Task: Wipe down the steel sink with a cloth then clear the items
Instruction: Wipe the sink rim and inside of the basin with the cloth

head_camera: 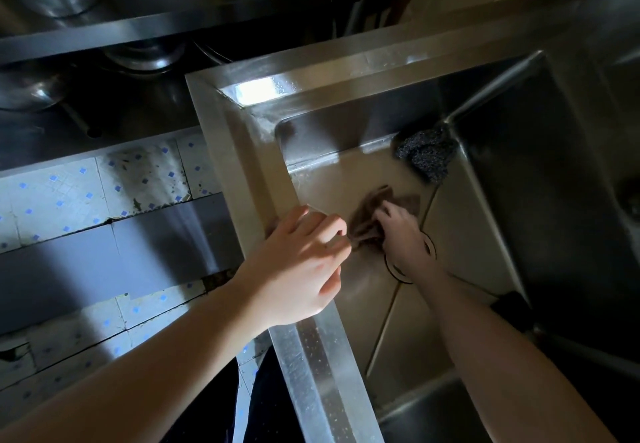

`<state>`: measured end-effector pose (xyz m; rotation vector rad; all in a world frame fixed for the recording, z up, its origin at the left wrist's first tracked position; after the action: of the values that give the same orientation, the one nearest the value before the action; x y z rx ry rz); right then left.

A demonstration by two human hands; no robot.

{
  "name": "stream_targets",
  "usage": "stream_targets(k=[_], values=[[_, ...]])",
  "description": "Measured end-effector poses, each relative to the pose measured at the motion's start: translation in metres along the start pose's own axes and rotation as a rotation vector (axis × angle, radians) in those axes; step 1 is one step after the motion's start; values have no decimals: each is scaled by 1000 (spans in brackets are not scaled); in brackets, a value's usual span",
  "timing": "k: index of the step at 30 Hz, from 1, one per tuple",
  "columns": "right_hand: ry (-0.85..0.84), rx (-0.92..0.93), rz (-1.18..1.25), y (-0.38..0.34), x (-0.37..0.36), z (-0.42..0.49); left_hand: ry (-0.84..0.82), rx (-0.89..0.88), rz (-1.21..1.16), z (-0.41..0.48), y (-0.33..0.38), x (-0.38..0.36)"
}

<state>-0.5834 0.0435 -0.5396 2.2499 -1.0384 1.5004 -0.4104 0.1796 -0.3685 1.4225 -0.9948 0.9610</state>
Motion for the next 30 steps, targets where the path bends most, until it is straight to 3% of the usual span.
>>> stream_targets(k=[3, 5, 7, 9, 16, 21, 23, 27, 30], values=[[-129, 220, -31, -40, -22, -15, 17, -8, 2, 0, 0, -1], [-64, 388, 5, -75, -29, -27, 24, -9, 0, -1, 0, -1], [6, 445, 68, -93, -35, -37, 32, -12, -8, -1, 0, -1], [-56, 470, 46, -95, -48, -51, 29, -15, -11, -1, 0, -1], [-336, 470, -28, -47, -79, -135, 14, -3, -18, -1, 0, 0], [-253, 45, -10, -6, -77, -166, 13, 3, -26, 0, 1, 1], [-201, -24, 60, -4, -73, -165, 26, -6, -36, -2, 2, 1], [-212, 41, 157, -25, -73, -158, 121, -69, -20, -5, 7, 6], [-311, 328, 59, -57, -90, -157, 188, -88, 99, -10, 12, 8]])
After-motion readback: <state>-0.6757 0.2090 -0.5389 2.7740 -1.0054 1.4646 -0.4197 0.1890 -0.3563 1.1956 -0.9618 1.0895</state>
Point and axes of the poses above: each hand's wrist, its own z-axis towards the middle knuckle, its own x-axis out of the back of the hand, y = z × x, the point moved 3 cm from there along z, towards the middle knuckle, and after that the axes turned 13 degrees about x, right-handed, at the moved point
